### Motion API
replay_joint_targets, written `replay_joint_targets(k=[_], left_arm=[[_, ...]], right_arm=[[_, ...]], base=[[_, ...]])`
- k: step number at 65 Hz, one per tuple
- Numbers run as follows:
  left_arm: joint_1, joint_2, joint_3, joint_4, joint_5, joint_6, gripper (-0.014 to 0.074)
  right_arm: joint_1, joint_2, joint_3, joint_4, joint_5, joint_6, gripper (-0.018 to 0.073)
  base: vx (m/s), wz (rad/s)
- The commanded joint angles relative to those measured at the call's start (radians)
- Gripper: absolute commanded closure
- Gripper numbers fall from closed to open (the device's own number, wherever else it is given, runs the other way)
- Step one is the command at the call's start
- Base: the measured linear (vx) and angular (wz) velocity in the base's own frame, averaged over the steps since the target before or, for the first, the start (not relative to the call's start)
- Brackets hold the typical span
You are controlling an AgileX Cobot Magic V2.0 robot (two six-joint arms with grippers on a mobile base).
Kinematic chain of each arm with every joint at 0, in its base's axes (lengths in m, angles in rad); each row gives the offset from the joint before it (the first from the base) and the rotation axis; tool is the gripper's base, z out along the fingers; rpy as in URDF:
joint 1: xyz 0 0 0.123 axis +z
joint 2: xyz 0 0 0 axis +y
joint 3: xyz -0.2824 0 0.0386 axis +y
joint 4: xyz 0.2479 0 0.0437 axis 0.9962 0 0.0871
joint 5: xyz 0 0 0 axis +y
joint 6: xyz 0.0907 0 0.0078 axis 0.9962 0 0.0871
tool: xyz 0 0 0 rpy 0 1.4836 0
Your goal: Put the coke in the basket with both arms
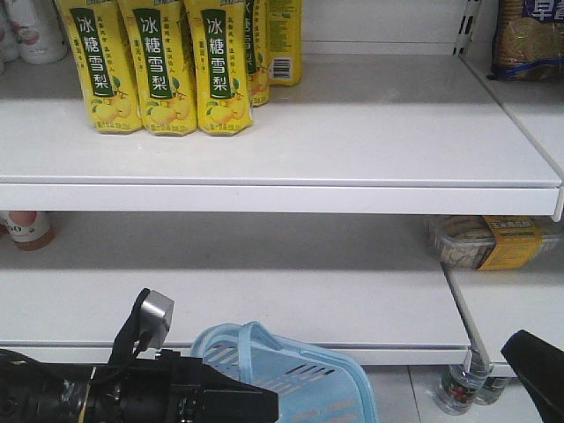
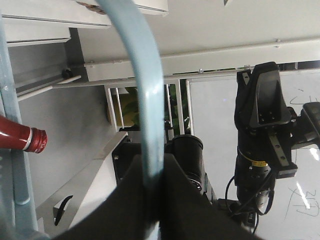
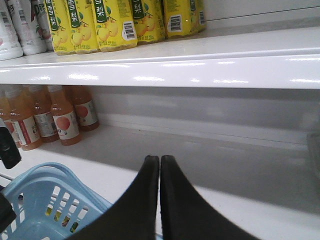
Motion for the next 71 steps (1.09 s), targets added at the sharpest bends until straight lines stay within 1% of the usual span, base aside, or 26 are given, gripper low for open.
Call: replay_joint_targets(k=[1, 14, 19, 24, 38, 49, 57, 62, 71], left_arm=[[-0.006, -0.040, -0.026, -0.098, -0.287, 0.013, 0.0603], [-0.006, -0.129, -0.005, -0.171, -0.273, 0.115, 0.0603], [-0.006, -0.191, 0.019, -0.198, -0.240, 0.157, 0.0603], [-0.006, -0.259, 0.051, -0.218, -0.187, 0.174, 0.0603], [-0.006, -0.447, 0.130, -0.226, 0.007, 0.175, 0.0603], [-0.006, -0.602, 0.163, -0.234, 0.134, 0.182, 0.0603], [-0.006, -0.704, 0.162, -0.224, 0.225, 0.182, 0.0603], [-0.006, -0.752, 0.162, -0.202, 0.282, 0.182, 0.0603], [-0.006, -0.812, 0.162, -0.181, 0.373, 0.174, 0.0603]], right_arm=[[0.002, 0.009, -0.027, -0.030, 0.024, -0.007, 0.0564], [0.002, 0.009, -0.027, -0.030, 0.024, -0.007, 0.0564], [0.002, 0.009, -0.027, -0.030, 0.024, -0.007, 0.0564], [0.002, 0.009, -0.027, -0.030, 0.021, -0.007, 0.0564], [0.002, 0.009, -0.027, -0.030, 0.021, -0.007, 0.0564], [0.002, 0.009, -0.027, -0.030, 0.021, -0.007, 0.0564], [0.002, 0.009, -0.027, -0.030, 0.021, -0.007, 0.0564], [0.002, 0.009, -0.027, -0.030, 0.021, -0.007, 0.0564], [0.002, 0.009, -0.027, -0.030, 0.021, -0.007, 0.0564]], base=[[0.00, 0.00], [0.00, 0.00], [0.00, 0.00], [0.00, 0.00], [0.00, 0.00], [0.00, 0.00], [0.00, 0.00], [0.00, 0.00], [0.00, 0.00]])
